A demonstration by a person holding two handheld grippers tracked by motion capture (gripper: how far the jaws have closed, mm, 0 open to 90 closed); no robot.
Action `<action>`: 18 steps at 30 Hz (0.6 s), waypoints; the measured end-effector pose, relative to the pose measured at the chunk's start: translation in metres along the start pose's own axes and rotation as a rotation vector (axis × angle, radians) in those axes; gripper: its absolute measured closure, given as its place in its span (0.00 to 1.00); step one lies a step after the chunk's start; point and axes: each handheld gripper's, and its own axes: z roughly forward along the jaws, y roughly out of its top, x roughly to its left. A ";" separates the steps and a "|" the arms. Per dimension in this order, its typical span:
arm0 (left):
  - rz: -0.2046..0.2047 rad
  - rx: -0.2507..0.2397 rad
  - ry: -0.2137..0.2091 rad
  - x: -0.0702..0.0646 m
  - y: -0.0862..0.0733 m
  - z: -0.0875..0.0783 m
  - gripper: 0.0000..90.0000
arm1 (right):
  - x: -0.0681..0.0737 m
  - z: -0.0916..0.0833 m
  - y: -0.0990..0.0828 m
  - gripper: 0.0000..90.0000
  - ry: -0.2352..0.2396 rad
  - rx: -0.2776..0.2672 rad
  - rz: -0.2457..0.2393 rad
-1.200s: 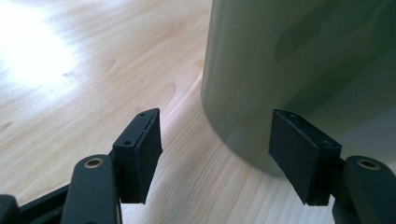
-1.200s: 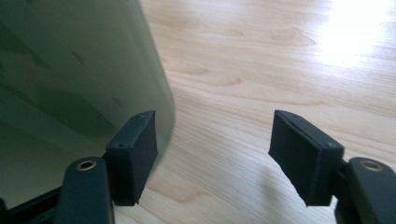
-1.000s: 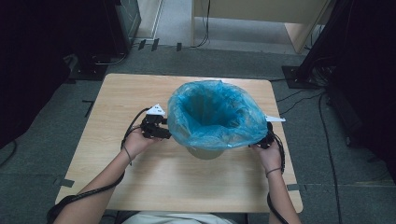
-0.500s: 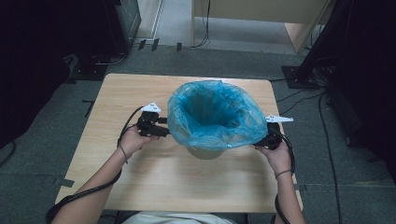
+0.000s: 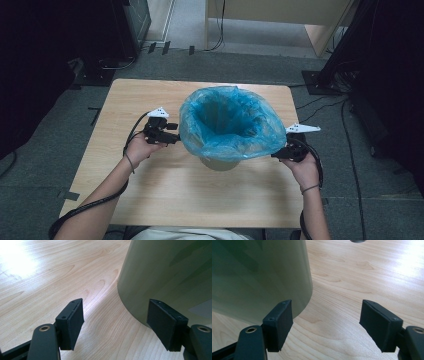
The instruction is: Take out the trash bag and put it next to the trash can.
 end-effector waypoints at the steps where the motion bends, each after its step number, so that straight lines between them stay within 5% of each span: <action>1: 0.000 0.000 0.000 0.000 0.000 0.000 0.32 | 0.001 -0.001 0.001 0.29 0.004 -0.001 -0.003; 18: 0.004 0.008 0.013 0.001 0.000 -0.002 0.32 | 0.009 -0.032 0.019 0.31 0.004 -0.048 -0.076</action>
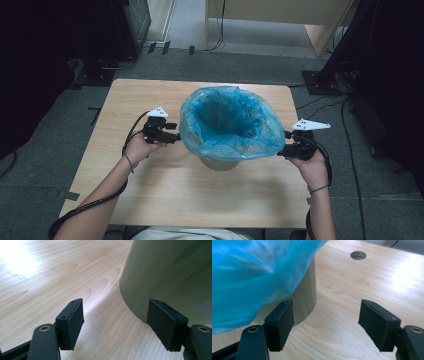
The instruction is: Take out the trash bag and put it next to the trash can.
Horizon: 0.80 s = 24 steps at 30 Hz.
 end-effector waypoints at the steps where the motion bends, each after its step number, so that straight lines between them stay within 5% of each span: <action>1: 0.003 0.002 0.001 0.000 0.000 0.000 0.32 | 0.000 -0.002 0.001 0.32 0.000 -0.004 0.002; 10: -0.005 0.006 0.000 0.000 -0.001 0.000 0.32 | 0.008 -0.009 0.012 0.32 0.007 0.017 -0.031; 24: 0.006 0.030 0.010 0.000 -0.004 0.001 0.32 | 0.025 -0.029 0.044 0.31 0.081 -0.014 -0.116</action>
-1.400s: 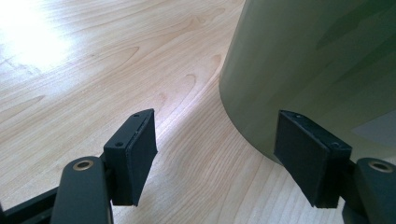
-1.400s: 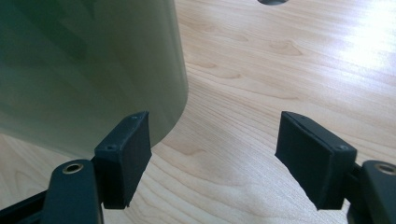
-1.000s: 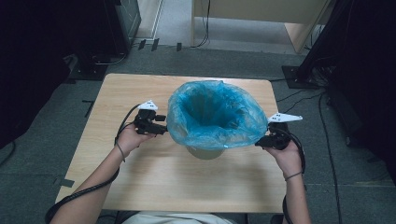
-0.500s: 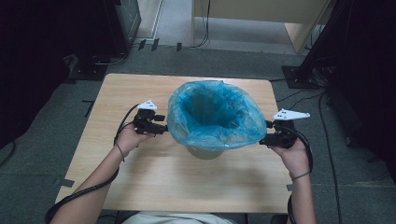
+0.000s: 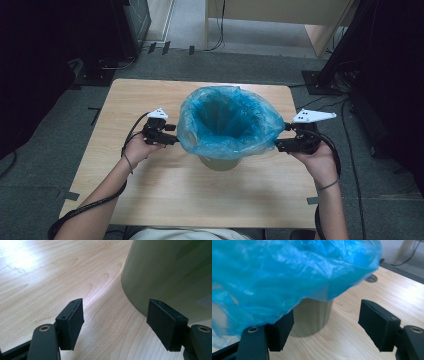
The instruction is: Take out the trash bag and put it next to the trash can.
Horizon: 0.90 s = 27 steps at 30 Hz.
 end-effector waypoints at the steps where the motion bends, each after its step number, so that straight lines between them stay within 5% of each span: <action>1: 0.003 0.001 0.004 0.000 0.000 0.000 0.32 | 0.000 0.000 0.001 0.31 0.009 -0.006 0.001; 22: -0.002 -0.023 0.023 0.002 -0.001 -0.002 0.33 | 0.009 0.007 0.029 0.31 0.048 -0.029 -0.044; 27: -0.008 -0.025 0.019 0.003 -0.001 -0.003 0.33 | 0.011 0.011 0.037 0.39 0.047 -0.037 -0.068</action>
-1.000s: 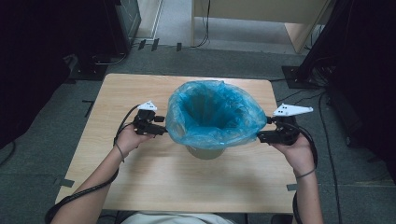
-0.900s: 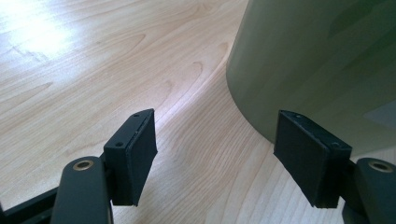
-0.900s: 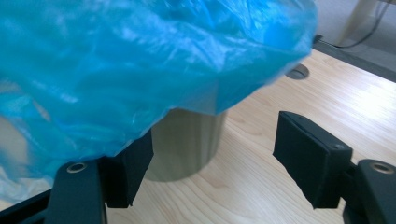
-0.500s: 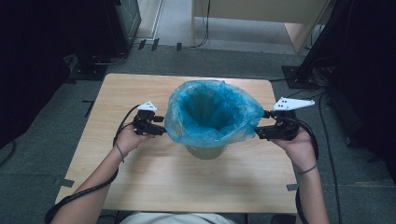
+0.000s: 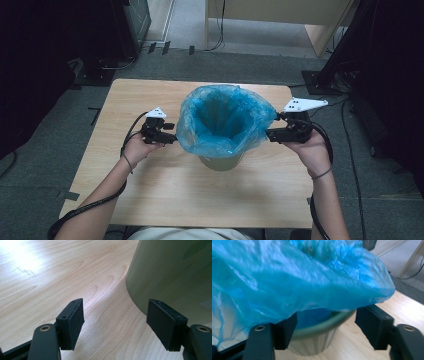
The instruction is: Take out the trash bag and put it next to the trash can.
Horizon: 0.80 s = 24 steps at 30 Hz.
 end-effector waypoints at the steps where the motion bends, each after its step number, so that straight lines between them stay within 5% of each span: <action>1: -0.002 0.001 0.001 0.000 0.000 0.000 0.33 | 0.000 0.002 0.003 0.46 0.005 -0.020 -0.008; 7: 0.000 0.006 0.002 0.001 -0.002 0.000 0.33 | 0.003 0.006 0.009 0.65 0.001 -0.052 0.000; 13: -0.040 0.008 -0.009 0.006 -0.001 -0.004 0.38 | 0.008 0.020 0.016 0.81 0.030 -0.006 0.000; 18: -0.023 0.028 -0.004 0.006 -0.004 -0.002 0.38 | 0.012 0.027 0.020 0.92 0.024 0.006 -0.022; 24: -0.034 0.039 -0.003 0.007 -0.003 -0.003 0.38 | 0.016 0.033 0.030 0.96 0.027 -0.002 -0.043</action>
